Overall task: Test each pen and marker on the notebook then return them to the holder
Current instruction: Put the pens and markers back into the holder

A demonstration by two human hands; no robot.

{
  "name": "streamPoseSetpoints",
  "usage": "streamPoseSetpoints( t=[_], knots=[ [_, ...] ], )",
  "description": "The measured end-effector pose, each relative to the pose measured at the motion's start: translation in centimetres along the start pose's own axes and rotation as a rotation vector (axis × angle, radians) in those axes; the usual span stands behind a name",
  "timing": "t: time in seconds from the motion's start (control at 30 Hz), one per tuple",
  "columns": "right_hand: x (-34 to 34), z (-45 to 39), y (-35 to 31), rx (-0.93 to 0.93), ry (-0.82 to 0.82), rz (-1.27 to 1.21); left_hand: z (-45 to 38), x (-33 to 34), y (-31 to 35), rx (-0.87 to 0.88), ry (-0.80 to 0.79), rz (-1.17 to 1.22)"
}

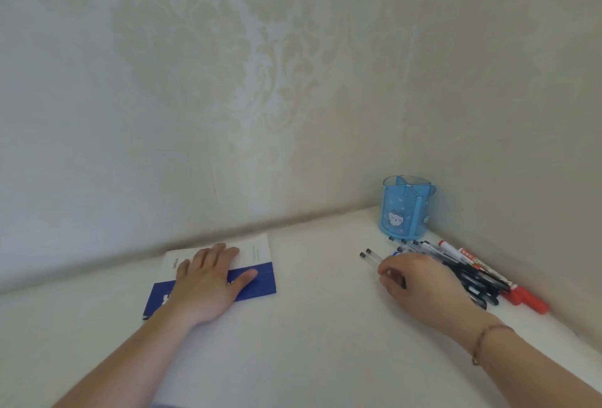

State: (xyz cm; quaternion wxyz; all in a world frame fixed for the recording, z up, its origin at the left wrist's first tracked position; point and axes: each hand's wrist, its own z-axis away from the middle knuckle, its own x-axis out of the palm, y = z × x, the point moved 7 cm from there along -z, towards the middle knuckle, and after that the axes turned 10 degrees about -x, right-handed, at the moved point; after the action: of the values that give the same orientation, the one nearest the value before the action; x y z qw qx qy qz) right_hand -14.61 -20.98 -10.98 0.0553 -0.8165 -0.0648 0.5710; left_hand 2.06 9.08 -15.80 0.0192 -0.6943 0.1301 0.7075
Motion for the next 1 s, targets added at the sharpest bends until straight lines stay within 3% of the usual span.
streamPoseSetpoints(
  t=[0.1, 0.27, 0.4, 0.63, 0.83, 1.0],
  knots=[
    [-0.5, -0.9, 1.6, 0.128, 0.032, 0.097, -1.4, -0.3, 0.3, -0.049, 0.003, 0.002],
    [-2.5, -2.0, 5.2, 0.312, 0.231, -0.014, -2.1, -0.7, 1.0, -0.107, 0.003, -0.035],
    [-3.7, -4.5, 8.2, 0.342, 0.311, -0.111, -0.9, -2.6, 4.2, 0.044, 0.16, -0.117],
    [-3.5, -7.1, 10.0, 0.372, 0.445, -0.285, 0.3, -5.0, 11.5, 0.261, 0.261, 0.396],
    [-6.7, -5.4, 5.5, 0.189, 0.58, -0.474, 0.4, -6.6, 13.4, 0.397, 0.254, 0.865],
    [-5.5, -2.1, -0.9, 0.025, 0.431, -0.67, -0.2, -6.2, 14.1, 0.359, 0.039, 1.283]
  ],
)
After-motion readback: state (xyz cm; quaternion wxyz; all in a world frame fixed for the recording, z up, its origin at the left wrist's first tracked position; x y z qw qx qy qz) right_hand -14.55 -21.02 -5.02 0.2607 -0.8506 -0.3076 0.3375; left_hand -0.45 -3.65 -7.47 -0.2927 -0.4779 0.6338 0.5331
